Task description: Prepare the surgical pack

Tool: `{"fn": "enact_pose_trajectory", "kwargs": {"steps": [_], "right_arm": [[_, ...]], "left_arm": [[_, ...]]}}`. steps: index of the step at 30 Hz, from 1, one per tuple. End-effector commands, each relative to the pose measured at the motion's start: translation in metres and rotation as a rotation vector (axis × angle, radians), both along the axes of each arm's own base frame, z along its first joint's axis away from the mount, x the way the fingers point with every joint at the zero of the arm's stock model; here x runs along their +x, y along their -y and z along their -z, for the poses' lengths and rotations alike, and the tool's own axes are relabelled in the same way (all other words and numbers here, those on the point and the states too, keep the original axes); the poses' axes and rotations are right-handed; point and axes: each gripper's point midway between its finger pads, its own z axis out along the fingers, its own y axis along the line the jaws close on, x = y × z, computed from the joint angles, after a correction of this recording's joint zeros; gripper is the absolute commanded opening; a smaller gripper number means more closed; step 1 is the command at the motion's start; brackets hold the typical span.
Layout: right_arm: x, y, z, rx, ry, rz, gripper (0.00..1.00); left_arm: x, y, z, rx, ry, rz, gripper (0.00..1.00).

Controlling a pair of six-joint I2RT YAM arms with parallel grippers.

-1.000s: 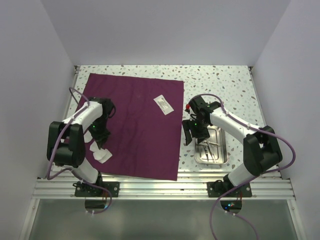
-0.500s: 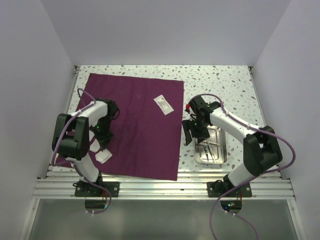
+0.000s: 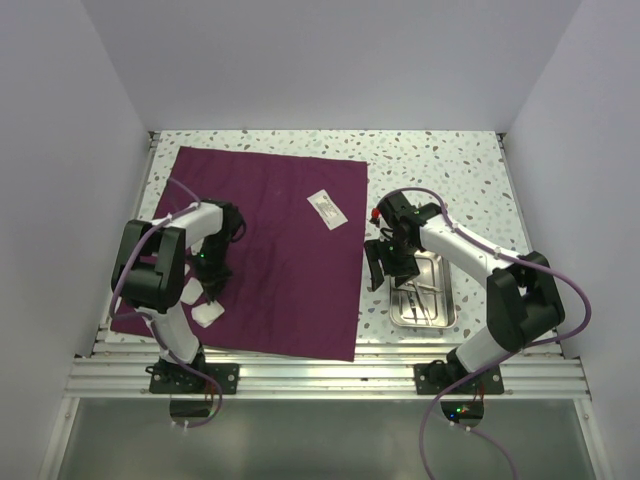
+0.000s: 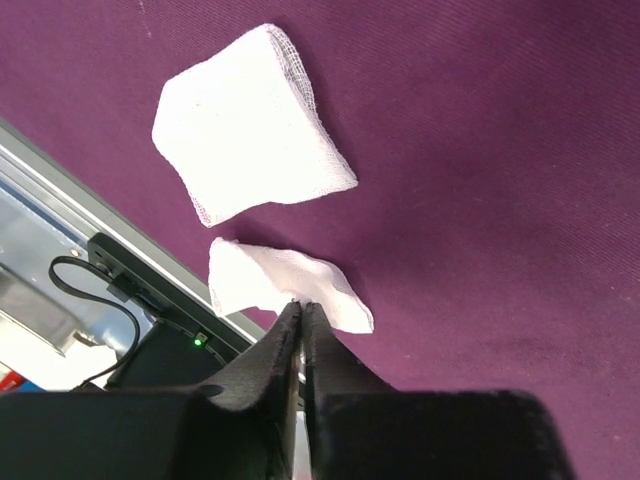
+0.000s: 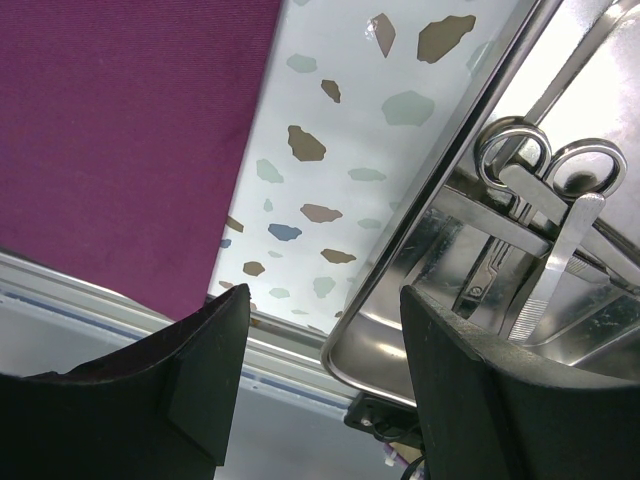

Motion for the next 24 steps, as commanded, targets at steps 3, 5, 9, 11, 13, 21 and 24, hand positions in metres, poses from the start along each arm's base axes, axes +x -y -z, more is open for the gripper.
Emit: {"fn": "enact_pose_trajectory", "kwargs": {"steps": [3,5,9,11,13,21,24], "right_arm": [[0.005,-0.004,-0.005,0.013,0.016,-0.011,0.66],[0.005,-0.004,-0.005,0.013,0.016,-0.010,0.66],[0.005,-0.004,-0.005,0.013,0.016,-0.011,0.66],[0.005,-0.004,-0.005,0.014,0.018,-0.011,0.66],[0.004,-0.004,-0.005,0.013,0.016,-0.011,0.66],[0.004,-0.004,-0.005,0.012,0.017,-0.012,0.66],[0.004,-0.003,-0.005,0.012,0.017,-0.012,0.66]], "left_arm": [[0.014,0.001,-0.008,0.010,0.063,0.002,0.15],[0.013,0.001,-0.008,0.009,0.061,0.000,0.23],[0.014,0.000,-0.014,0.015,0.075,-0.005,0.30],[0.017,0.001,-0.017,0.015,0.087,-0.007,0.31],[0.019,0.001,-0.019,0.016,0.096,-0.008,0.35],[0.024,0.002,-0.011,0.017,0.093,-0.004,0.41],[0.026,0.002,-0.007,0.020,0.093,-0.002,0.45]]}}
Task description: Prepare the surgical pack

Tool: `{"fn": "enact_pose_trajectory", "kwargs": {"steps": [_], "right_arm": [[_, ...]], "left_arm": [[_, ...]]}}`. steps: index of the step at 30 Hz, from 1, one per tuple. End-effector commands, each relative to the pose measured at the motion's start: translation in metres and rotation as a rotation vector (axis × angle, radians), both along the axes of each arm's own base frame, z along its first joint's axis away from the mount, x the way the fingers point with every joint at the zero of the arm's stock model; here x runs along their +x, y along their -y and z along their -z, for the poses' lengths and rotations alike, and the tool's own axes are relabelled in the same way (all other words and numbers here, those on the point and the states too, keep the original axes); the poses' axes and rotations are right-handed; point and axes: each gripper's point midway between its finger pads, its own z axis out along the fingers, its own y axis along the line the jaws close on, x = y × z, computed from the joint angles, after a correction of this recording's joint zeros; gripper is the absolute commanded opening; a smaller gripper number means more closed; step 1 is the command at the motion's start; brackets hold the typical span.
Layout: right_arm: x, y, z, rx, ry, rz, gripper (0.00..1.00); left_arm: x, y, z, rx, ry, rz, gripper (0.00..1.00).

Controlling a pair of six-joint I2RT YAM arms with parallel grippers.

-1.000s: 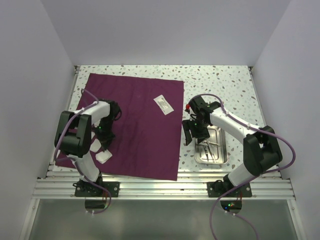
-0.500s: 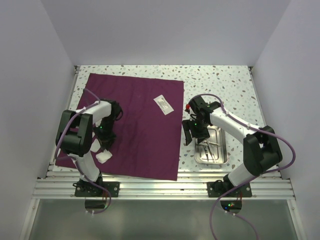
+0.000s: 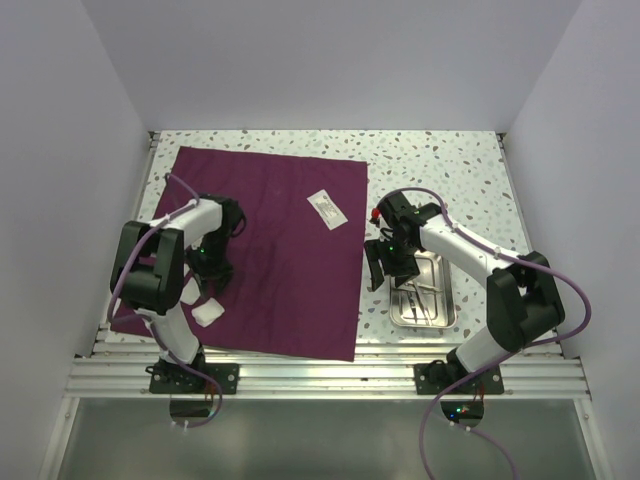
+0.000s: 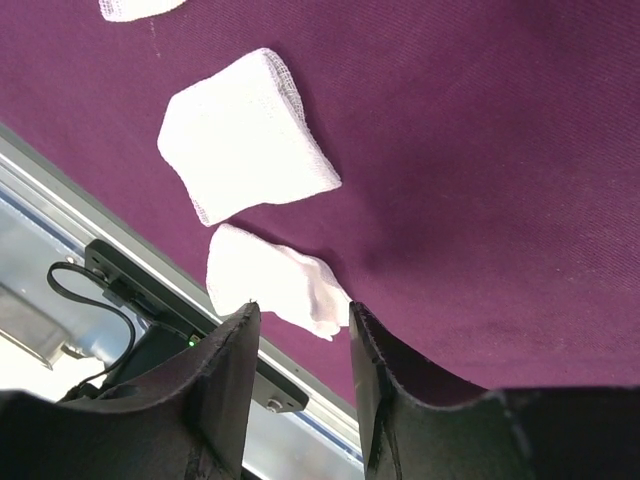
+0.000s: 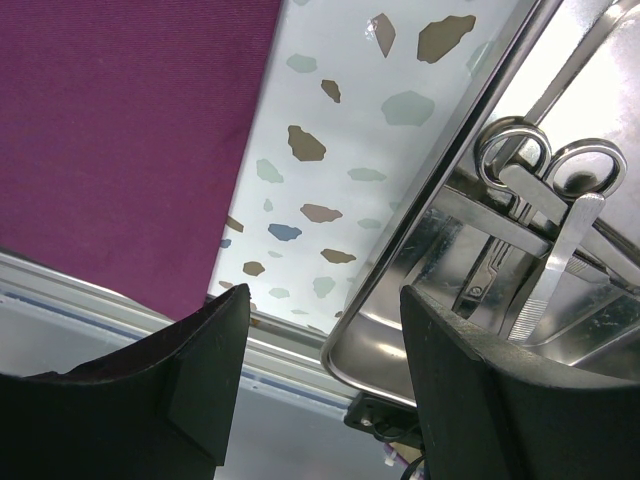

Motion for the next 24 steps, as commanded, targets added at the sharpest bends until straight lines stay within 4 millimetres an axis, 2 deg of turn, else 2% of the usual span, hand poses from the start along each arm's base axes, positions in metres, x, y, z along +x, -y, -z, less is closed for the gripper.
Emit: {"fn": "enact_pose_trajectory", "kwargs": {"steps": [1,11,17,24], "right_arm": [[0.003,-0.003,-0.005,0.012,0.017,-0.013,0.66],[0.004,-0.004,-0.005,0.012,0.018,-0.013,0.66],[0.003,-0.003,-0.004,0.009,0.013,-0.013,0.66],[0.004,-0.004,-0.004,0.013,0.013,-0.012,0.66]], "left_arm": [[0.016,0.000,0.001,0.017,0.047,-0.002,0.45],[0.012,0.000,0.015,0.017,0.020,0.004,0.41],[0.006,-0.001,0.017,0.016,0.019,0.002,0.32],[-0.003,-0.001,0.020,0.011,0.007,-0.003,0.34]]}}
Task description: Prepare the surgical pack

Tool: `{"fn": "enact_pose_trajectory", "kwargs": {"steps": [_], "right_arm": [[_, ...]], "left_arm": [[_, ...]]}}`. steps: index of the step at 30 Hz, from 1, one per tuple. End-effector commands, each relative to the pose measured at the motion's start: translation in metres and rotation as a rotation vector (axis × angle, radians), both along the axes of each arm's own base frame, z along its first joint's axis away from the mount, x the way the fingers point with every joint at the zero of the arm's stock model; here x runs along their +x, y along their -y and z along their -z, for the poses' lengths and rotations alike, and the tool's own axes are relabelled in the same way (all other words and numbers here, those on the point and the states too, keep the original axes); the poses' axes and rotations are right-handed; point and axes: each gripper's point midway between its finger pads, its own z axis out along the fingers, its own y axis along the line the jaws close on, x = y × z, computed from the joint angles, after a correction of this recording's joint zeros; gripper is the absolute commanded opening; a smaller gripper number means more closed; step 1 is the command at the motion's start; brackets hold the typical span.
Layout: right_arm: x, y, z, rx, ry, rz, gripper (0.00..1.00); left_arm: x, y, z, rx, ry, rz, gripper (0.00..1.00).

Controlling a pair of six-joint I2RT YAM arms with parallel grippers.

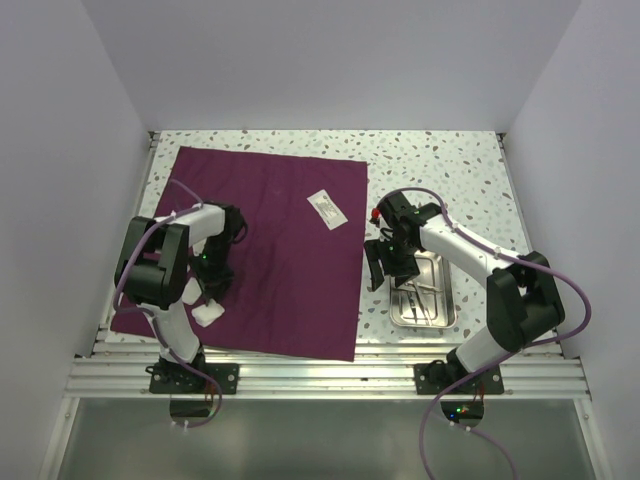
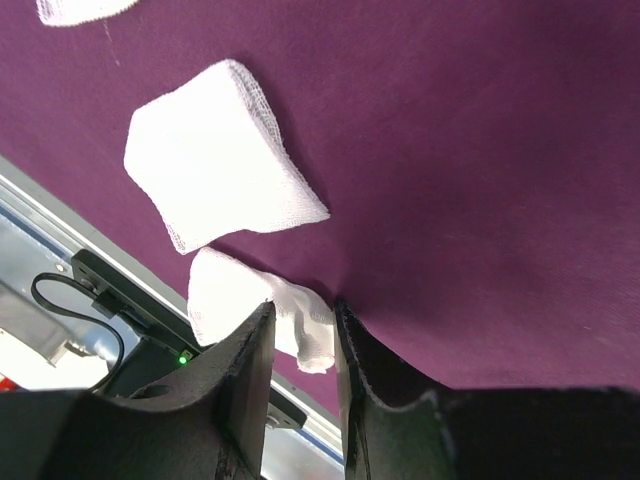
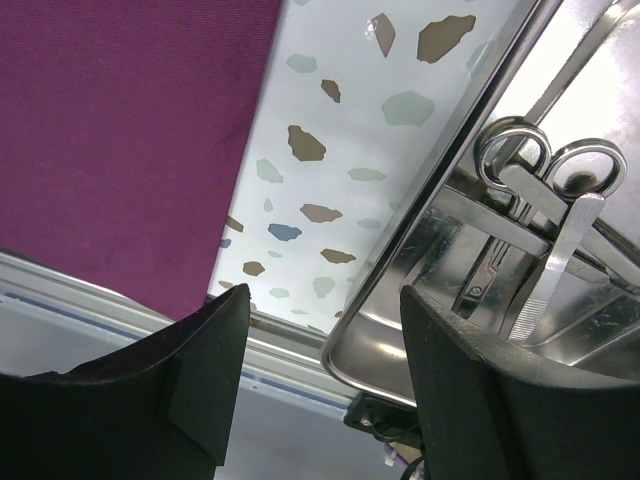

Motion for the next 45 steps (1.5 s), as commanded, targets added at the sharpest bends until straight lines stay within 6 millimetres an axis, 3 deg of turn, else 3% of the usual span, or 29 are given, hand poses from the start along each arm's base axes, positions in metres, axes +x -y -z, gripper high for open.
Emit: {"fn": "enact_pose_trajectory", "kwargs": {"steps": [1,13,16,20,24,33,38,42,45], "right_arm": [[0.004,-0.004,-0.004,0.013,0.013,-0.014,0.66],[0.004,-0.005,-0.004,0.017,0.013,-0.013,0.66],[0.004,-0.004,-0.005,0.013,0.016,-0.012,0.66],[0.004,-0.002,-0.005,0.006,0.020,-0.010,0.66],[0.004,-0.002,-0.004,-0.001,0.019,-0.012,0.66],[0.010,0.000,-0.011,-0.019,0.037,-0.008,0.66],[0.019,-0.003,-0.025,-0.008,0.065,-0.016,0.66],[0.029,-0.023,-0.046,0.100,0.112,-0.054,0.67],[0.032,-0.054,-0.061,0.272,0.130,-0.077,0.69]], "left_arm": [[0.004,0.001,0.001,-0.001,0.041,-0.007,0.33],[0.002,0.001,0.014,-0.008,0.043,0.003,0.32],[0.003,0.001,0.020,-0.008,0.049,0.005,0.27],[0.003,0.001,0.022,-0.007,0.054,0.006,0.10],[0.006,0.002,0.012,-0.010,0.092,0.001,0.00],[0.030,0.021,-0.035,-0.109,0.230,-0.002,0.00],[0.030,0.037,-0.051,-0.214,0.295,-0.014,0.00],[0.038,0.059,-0.065,-0.338,0.366,-0.039,0.00],[0.048,0.080,-0.072,-0.440,0.393,-0.058,0.00]]}}
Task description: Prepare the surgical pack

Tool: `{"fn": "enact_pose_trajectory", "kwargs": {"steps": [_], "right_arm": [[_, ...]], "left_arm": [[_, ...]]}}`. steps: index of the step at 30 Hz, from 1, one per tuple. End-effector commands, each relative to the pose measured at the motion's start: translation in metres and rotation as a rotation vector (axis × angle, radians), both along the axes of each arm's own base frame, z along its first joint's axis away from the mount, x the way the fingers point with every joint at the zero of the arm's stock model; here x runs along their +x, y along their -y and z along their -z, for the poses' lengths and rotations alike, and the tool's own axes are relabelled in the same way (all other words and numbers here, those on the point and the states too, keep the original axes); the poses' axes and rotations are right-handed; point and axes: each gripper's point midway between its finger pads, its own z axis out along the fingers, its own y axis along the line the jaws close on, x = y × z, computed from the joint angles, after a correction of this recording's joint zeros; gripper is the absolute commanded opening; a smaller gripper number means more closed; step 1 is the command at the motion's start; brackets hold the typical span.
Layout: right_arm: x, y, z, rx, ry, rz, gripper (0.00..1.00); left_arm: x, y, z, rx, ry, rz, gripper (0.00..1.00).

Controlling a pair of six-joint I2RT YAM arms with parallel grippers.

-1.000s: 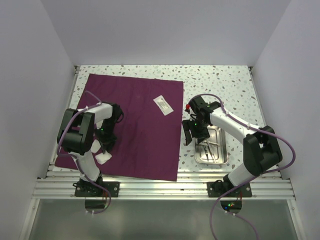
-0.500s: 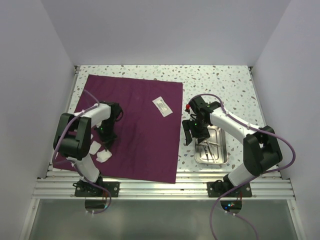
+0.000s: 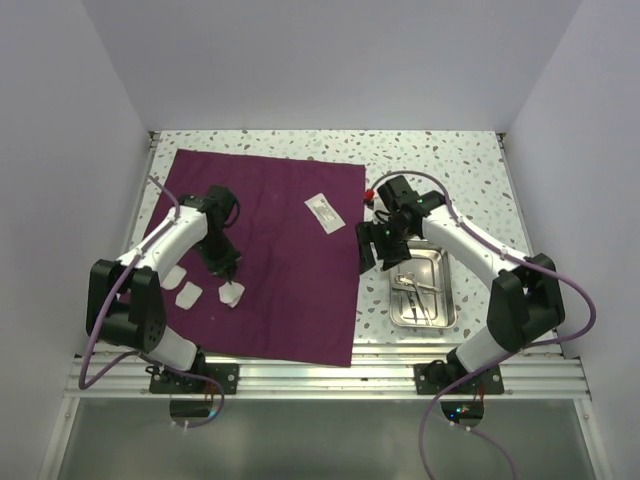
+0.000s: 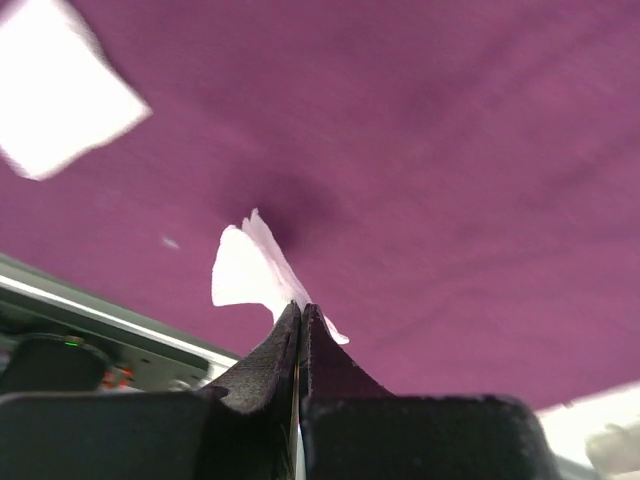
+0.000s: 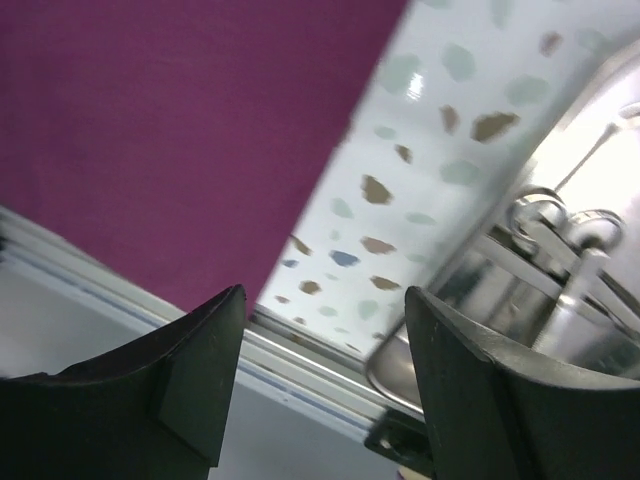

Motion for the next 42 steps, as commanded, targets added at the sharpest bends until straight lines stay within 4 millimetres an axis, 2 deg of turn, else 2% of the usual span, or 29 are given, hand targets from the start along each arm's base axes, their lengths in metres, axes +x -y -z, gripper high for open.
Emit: {"fn": "enact_pose_trajectory", "kwargs": {"steps": [1,2,4,5,7,8,11,15,17,18,19,23,30,36,42], "right_arm": [[0.002,-0.045,-0.035,0.258,0.036,-0.077,0.70],[0.009,-0.059,-0.046,0.318,0.089,-0.094,0.74],[0.010,-0.078,-0.063,0.394,0.139,-0.127,0.80],[0.008,-0.096,-0.073,0.441,0.183,-0.177,0.86],[0.007,-0.116,-0.086,0.501,0.205,-0.207,0.89],[0.004,-0.134,-0.096,0.570,0.215,-0.250,0.91],[-0.002,-0.167,-0.096,0.623,0.219,-0.286,0.92],[-0.008,-0.200,-0.097,0.600,0.266,-0.336,0.93],[-0.011,-0.212,-0.087,0.578,0.261,-0.345,0.93],[-0.009,-0.216,-0.086,0.570,0.264,-0.340,0.93],[-0.009,-0.221,-0.074,0.548,0.241,-0.342,0.93],[-0.017,-0.234,-0.054,0.497,0.223,-0.354,0.92],[-0.013,-0.237,-0.026,0.404,0.243,-0.327,0.90],[-0.004,-0.240,-0.017,0.382,0.271,-0.319,0.86],[-0.003,-0.245,-0.008,0.383,0.257,-0.312,0.76]], "left_arm": [[0.024,0.038,-0.021,-0.190,0.086,-0.013,0.00],[0.026,0.042,-0.022,-0.210,0.086,-0.013,0.00],[0.031,0.055,-0.027,-0.273,0.092,-0.007,0.00],[0.033,0.058,-0.029,-0.292,0.096,-0.009,0.00],[0.037,0.067,-0.032,-0.338,0.098,-0.002,0.00],[0.037,0.071,-0.032,-0.353,0.095,0.004,0.00],[0.039,0.081,-0.031,-0.408,0.084,0.016,0.00],[0.039,0.092,-0.034,-0.481,0.075,0.020,0.00],[0.037,0.099,-0.036,-0.522,0.065,0.013,0.00],[0.038,0.100,-0.037,-0.532,0.069,0.013,0.00],[0.037,0.102,-0.037,-0.544,0.064,0.014,0.00],[0.035,0.105,-0.038,-0.563,0.053,0.018,0.00],[0.027,0.107,-0.040,-0.589,0.049,0.014,0.00],[0.021,0.109,-0.042,-0.610,0.049,0.006,0.00],[0.021,0.108,-0.047,-0.611,0.060,0.002,0.00]]}}
